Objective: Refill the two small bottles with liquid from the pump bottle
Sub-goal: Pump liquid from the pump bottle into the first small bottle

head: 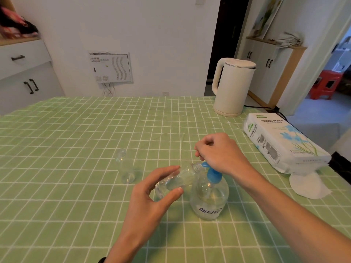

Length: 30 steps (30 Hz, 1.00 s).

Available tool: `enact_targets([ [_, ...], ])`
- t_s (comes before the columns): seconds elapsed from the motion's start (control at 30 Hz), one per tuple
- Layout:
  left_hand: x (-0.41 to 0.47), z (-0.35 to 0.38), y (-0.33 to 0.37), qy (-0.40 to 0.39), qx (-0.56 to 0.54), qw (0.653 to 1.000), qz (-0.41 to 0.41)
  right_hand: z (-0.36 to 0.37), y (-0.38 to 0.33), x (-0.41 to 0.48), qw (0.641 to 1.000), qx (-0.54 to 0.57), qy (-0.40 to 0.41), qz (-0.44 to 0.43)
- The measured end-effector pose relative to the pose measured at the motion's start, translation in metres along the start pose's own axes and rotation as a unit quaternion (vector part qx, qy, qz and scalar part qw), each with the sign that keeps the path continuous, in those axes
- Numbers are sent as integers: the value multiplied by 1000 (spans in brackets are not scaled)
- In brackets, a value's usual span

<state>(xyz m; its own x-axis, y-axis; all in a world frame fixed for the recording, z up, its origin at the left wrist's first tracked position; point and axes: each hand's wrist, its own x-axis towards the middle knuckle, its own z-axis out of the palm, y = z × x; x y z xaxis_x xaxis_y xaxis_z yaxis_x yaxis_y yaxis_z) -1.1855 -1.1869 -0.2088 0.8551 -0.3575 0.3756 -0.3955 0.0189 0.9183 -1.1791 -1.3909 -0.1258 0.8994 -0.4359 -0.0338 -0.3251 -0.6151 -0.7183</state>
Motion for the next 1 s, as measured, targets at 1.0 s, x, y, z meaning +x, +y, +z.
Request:
enact_targets([
  [1.0, 1, 1, -6, -8, 10, 1000, 7, 4, 5, -1, 1000, 23, 19, -10],
])
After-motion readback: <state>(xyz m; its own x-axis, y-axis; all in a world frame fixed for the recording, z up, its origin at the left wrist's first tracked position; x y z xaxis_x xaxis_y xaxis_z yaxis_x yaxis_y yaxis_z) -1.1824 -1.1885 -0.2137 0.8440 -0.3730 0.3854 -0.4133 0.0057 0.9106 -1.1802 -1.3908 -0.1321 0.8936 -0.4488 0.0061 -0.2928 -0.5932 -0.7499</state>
